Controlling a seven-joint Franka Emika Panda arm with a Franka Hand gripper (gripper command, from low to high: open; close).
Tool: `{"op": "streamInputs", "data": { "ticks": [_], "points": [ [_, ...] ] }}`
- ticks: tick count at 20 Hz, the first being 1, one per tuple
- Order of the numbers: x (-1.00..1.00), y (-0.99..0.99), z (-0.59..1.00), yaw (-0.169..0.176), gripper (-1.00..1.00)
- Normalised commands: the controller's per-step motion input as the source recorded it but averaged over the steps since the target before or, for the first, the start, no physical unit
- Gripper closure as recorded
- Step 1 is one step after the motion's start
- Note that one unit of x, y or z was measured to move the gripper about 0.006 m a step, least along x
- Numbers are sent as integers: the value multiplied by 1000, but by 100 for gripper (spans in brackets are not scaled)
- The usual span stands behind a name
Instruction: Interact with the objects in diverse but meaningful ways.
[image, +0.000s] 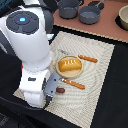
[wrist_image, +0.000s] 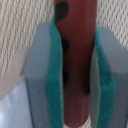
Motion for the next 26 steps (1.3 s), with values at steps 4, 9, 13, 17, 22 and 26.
{"op": "streamInputs", "data": {
  "ticks": [4,9,13,17,22,26],
  "points": [
    [95,16,606,0,100],
    [-172,102,857,0,100],
    [-324,238,806,0,100],
    [-271,395,851,0,100],
    [-421,542,739,-24,100],
    [-533,561,498,-25,100]
  ]
}}
